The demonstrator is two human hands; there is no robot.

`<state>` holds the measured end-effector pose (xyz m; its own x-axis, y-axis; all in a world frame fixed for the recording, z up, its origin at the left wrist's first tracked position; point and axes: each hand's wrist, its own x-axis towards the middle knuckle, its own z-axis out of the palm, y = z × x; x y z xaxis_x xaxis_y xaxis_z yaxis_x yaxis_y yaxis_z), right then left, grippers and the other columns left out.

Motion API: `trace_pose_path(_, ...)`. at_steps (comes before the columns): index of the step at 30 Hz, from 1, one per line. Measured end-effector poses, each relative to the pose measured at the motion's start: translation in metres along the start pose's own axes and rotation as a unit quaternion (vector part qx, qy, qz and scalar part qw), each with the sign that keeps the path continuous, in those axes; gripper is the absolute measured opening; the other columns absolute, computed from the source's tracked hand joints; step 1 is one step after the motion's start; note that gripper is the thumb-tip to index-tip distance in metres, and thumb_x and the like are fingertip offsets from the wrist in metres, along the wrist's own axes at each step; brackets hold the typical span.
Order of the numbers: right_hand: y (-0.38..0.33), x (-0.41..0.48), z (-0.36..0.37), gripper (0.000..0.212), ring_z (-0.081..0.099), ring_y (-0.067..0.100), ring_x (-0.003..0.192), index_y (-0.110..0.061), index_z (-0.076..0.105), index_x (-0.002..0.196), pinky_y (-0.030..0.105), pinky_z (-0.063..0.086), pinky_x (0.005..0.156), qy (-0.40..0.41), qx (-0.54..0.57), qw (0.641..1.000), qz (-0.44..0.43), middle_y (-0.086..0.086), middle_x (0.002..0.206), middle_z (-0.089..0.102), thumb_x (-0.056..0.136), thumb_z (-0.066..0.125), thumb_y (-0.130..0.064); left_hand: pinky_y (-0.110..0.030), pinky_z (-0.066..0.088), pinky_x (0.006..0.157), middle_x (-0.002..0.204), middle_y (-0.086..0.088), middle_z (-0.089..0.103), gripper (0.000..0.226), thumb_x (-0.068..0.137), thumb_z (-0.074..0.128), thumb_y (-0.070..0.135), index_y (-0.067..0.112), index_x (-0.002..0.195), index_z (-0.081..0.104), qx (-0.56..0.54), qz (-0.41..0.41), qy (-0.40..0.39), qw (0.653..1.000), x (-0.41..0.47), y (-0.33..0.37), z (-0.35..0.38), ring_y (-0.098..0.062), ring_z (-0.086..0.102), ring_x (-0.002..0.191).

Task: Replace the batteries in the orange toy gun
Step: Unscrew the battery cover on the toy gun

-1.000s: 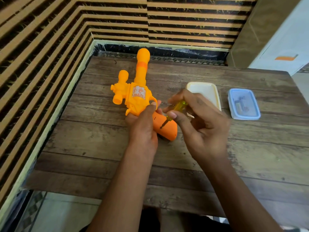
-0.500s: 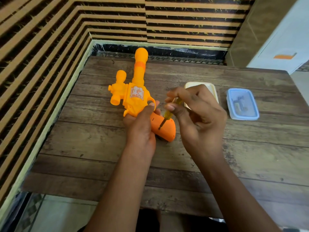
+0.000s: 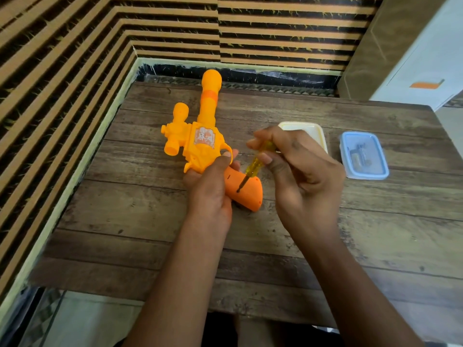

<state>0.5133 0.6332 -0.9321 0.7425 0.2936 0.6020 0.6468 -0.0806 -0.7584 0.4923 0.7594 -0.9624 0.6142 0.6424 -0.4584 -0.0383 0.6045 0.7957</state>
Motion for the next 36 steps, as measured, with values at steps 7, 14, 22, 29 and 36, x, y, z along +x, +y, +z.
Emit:
trace_pose_path(7, -0.0027, 0.0017, -0.0012, 0.011, 0.065, 0.016, 0.096, 0.003, 0.077, 0.104, 0.035, 0.054, 0.078, 0.004, -0.01, 1.0, -0.024, 0.012, 0.097, 0.065, 0.093, 0.076, 0.002, -0.044, 0.062, 0.082, 0.1, -0.012, 0.079, 0.034, 0.09, 0.068, -0.005, -0.005, 0.124, 0.067, 0.003, -0.015, 0.004, 1.0, 0.001, 0.001, -0.001, -0.025, 0.074, 0.087)
trace_pose_path(14, -0.0037, 0.0031, -0.005, 0.033, 0.072, 0.018, 0.105, 0.001, 0.075, 0.116, 0.037, 0.059, 0.088, -0.038, 0.017, 0.999, -0.011, 0.009, 0.107, 0.075, 0.093, 0.062, 0.021, -0.054, 0.059, 0.088, 0.089, -0.011, 0.075, 0.035, 0.093, 0.068, -0.002, -0.004, 0.127, 0.064, -0.009, -0.006, 0.001, 1.0, -0.0048, 0.0027, 0.0023, -0.03, 0.069, 0.087)
trace_pose_path(22, -0.0036, 0.0019, 0.0024, 0.034, 0.072, 0.024, 0.095, -0.002, 0.075, 0.121, 0.041, 0.058, 0.079, -0.016, 0.026, 0.999, -0.012, 0.012, 0.097, 0.063, 0.092, 0.067, 0.016, -0.067, 0.053, 0.097, 0.112, -0.024, 0.075, 0.034, 0.088, 0.069, -0.003, -0.003, 0.123, 0.067, 0.016, -0.01, -0.009, 1.0, 0.0002, 0.002, -0.0006, -0.046, 0.069, 0.112)
trace_pose_path(29, -0.006, 0.0013, 0.0019, 0.019, 0.067, 0.02, 0.099, -0.003, 0.076, 0.112, 0.038, 0.056, 0.082, 0.001, 0.023, 1.0, -0.001, 0.014, 0.105, 0.063, 0.094, 0.074, 0.002, -0.056, 0.058, 0.091, 0.1, -0.016, 0.077, 0.032, 0.092, 0.065, -0.006, -0.004, 0.123, 0.066, 0.002, -0.008, -0.009, 1.0, -0.0019, 0.0018, 0.0009, -0.032, 0.068, 0.092)
trace_pose_path(36, -0.0059, 0.002, -0.0006, 0.038, 0.072, 0.017, 0.102, -0.002, 0.074, 0.122, 0.034, 0.058, 0.087, -0.03, 0.009, 1.0, -0.002, 0.007, 0.108, 0.072, 0.093, 0.062, 0.02, -0.067, 0.053, 0.097, 0.116, -0.025, 0.074, 0.031, 0.094, 0.066, 0.001, -0.003, 0.125, 0.065, 0.004, 0.004, -0.008, 1.0, -0.003, 0.0017, 0.0007, -0.048, 0.068, 0.112)
